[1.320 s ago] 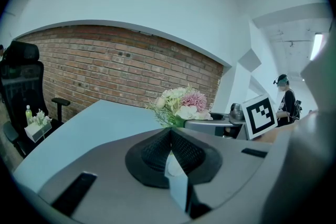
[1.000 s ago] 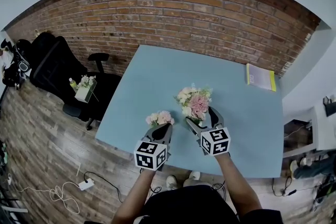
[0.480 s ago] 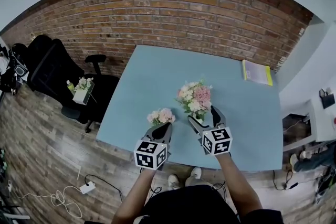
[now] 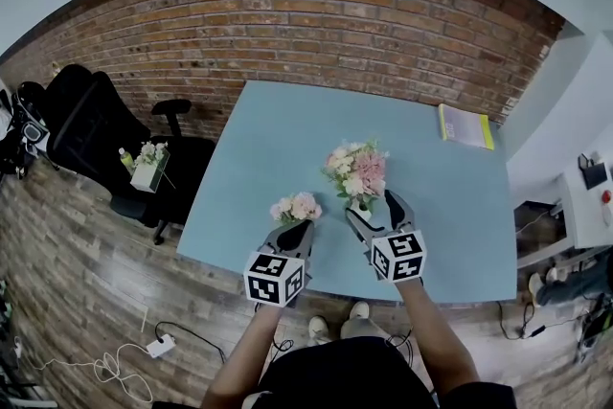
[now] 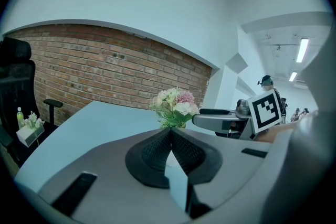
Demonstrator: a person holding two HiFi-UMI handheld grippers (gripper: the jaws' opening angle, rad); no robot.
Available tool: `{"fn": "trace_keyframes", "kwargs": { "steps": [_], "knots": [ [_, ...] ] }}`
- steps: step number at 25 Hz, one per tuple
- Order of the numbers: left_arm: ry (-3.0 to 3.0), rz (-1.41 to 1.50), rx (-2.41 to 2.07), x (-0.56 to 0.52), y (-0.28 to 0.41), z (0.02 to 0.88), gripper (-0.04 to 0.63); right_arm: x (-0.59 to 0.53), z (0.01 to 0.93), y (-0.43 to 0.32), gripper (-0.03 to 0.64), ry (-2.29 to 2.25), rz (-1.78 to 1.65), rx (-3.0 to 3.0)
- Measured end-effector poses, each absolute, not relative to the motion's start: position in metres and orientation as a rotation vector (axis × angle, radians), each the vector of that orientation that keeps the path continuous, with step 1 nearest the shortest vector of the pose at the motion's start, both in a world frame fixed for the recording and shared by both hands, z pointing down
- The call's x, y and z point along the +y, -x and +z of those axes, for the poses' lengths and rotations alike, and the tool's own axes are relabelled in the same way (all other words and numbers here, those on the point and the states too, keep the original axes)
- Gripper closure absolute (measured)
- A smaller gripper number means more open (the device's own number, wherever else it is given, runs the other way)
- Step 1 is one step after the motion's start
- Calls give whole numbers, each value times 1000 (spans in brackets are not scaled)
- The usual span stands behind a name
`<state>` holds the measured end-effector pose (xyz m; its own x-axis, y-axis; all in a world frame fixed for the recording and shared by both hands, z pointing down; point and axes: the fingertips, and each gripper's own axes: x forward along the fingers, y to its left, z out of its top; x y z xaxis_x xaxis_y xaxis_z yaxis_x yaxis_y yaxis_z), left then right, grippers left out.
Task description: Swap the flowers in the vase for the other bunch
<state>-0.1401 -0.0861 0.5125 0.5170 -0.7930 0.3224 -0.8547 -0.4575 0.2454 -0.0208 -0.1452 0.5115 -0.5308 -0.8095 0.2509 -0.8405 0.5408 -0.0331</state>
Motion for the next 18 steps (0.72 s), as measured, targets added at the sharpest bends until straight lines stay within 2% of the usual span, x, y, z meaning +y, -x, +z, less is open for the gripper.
{"fn": "trace_keyframes", "kwargs": {
  "steps": [7,18],
  "knots": [
    [-2421,228,-1313,-84,128,511,586,-132,502,19,220,-1388,230,-2590],
    [-2452,237,-1363,-85,113,501,586,-121,487,3,427,-1440,217,-2613]
  ]
}}
